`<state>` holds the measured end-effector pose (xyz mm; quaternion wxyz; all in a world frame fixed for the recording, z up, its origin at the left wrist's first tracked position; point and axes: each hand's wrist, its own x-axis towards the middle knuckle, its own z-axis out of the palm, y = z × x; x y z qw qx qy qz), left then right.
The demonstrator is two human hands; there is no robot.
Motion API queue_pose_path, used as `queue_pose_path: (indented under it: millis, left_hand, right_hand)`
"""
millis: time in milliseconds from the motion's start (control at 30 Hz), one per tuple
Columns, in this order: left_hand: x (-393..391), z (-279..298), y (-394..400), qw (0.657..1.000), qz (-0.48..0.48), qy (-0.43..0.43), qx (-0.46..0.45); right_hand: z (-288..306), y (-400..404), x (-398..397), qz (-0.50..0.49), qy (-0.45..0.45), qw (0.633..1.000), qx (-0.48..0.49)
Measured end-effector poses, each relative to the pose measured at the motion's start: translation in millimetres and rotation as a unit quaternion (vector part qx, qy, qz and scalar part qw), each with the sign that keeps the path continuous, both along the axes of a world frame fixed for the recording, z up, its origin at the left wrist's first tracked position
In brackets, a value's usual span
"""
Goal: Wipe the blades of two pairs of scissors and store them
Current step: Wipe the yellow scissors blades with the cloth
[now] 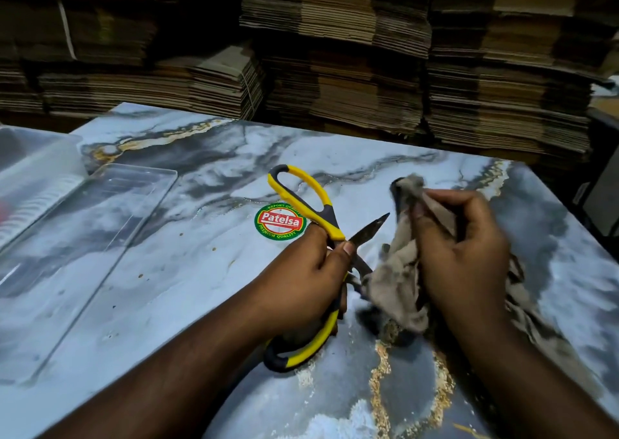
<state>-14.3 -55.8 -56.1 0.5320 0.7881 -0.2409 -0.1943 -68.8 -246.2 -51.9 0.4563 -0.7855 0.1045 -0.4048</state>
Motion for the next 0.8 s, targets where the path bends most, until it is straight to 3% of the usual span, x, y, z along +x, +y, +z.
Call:
queue_pose_path:
  millis: [67,133,267,400,533,667,733,800]
  left_hand:
    - [0.8,-0.8,0.9,1.000,-0.005,-0.005,-0.007]
    - [0.2,-0.1,3.3,1.000,-0.017,0.004,-0.025]
    - [-3.4,3.5,4.3,0.999,-0.017,0.005,-0.030]
    - [-4.2,3.5,5.8,0.999,-0.027,-0.003,-0.028]
    - [-1.9,5.0,6.0,0.999,-0.037,-0.010,-0.025]
    - [-3.1,3.4,3.9,0.999,-0.019,-0.028,-0.005]
    - [-3.7,3.6,3.2,1.000,-0.017,-0.022,-0.006]
    - [-4.5,3.7,2.8,1.000,-0.020,-0.016,-0.009]
  right_hand:
    - [-7.1,15.9,-0.9,0.081,0.020,0.990,-0.110]
    - [-15.3,17.0,6.5,0.090,0.025,0.975,-0.200]
    - [-14.6,0.4,16.4,0.028,0.030,0.984,-0.175]
    - [-19.4,7.6,10.4,0.055,0.024,0.975,-0.215]
    - [-16.9,-12.5,19.9,-0.008,0.092,0.987,-0.129]
    - [-11.2,-16.5,7.7,-0.025,0.054,0.998,-0.033]
    - [-9.1,-10.9,1.9,0.009,0.040,0.998,-0.040]
    - [-10.9,-1.0,-2.2,0.055,0.036,0.991,-0.118]
